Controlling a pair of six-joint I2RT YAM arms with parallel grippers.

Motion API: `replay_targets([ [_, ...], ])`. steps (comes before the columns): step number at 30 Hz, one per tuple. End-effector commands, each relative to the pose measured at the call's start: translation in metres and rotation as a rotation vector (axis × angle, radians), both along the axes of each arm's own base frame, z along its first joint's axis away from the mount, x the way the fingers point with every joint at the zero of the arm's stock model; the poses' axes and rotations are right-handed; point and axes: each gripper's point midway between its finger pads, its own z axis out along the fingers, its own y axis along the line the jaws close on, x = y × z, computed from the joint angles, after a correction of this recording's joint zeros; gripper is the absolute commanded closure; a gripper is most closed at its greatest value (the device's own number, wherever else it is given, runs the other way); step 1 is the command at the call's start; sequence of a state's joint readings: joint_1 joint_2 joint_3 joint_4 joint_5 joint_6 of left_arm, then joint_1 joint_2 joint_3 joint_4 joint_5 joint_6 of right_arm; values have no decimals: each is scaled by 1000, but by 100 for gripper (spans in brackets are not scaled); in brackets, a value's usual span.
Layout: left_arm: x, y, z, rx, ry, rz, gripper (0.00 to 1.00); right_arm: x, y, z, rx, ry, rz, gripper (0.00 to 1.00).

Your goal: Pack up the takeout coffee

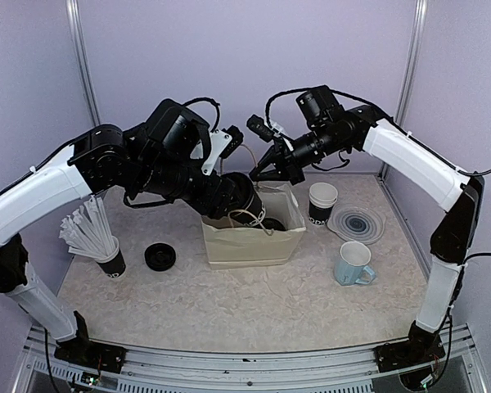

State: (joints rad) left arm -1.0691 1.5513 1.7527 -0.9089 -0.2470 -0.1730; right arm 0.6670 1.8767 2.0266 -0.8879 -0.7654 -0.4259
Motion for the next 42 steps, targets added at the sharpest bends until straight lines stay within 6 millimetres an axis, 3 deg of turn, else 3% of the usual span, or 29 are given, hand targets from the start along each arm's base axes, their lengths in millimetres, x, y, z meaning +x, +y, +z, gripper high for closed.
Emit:
replay_targets([
  [1, -3, -1, -10, 69, -39, 41, 47, -28, -4, 6, -10, 19, 34, 100],
  [11, -32, -3, -24, 220, -126, 57, 48, -58, -21, 31, 20, 23, 47, 100],
  [20, -57, -1, -21, 277, -245, 103, 49, -92, -27, 15, 29, 99, 126, 98],
  [28, -83, 2, -50, 345, -223, 75, 49, -118, -29, 26, 78, 112, 211, 92],
  [31, -89, 3, -62, 370, -197, 64, 49, -119, -28, 24, 71, 113, 230, 86],
  [37, -107, 6, -65, 376, -152, 54, 49, -121, -36, 31, 28, 95, 283, 61],
  [42, -122, 9, -67, 374, -135, 53, 49, -110, -47, 38, 51, 66, 273, 49],
])
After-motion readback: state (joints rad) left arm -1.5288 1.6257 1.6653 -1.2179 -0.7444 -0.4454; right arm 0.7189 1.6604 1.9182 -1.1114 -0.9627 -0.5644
